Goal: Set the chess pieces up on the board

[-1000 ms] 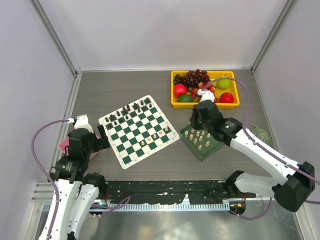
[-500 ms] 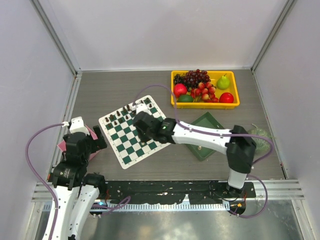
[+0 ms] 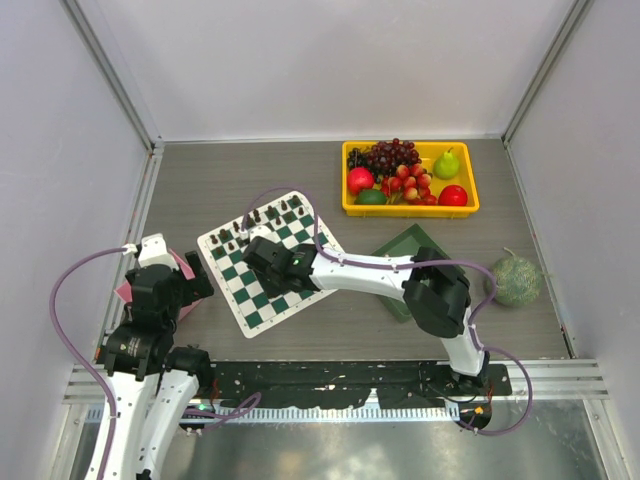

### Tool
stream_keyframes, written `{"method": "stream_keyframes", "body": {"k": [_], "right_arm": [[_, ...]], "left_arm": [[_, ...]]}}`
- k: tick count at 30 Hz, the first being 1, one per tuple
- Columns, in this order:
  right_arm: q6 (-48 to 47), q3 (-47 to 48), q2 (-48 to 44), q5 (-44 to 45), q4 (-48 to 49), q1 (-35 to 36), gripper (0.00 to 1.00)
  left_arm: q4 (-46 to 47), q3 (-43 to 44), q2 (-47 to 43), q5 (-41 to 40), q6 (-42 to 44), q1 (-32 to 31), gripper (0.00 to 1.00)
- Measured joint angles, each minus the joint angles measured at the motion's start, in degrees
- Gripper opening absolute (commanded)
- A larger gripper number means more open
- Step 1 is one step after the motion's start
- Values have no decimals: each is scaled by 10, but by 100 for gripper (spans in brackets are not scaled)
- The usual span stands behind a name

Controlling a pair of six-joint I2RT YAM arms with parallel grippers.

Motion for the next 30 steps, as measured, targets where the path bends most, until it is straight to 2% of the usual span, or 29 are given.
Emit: {"method": "stream_keyframes", "body": {"k": [14, 30], "right_arm": [[-14, 31, 56, 2, -5, 0, 12], [-27, 41, 70, 22, -21, 0, 13]], "left_arm": [[0, 0, 0, 0, 0, 0, 99], [0, 0, 0, 0, 0, 0, 99]]}}
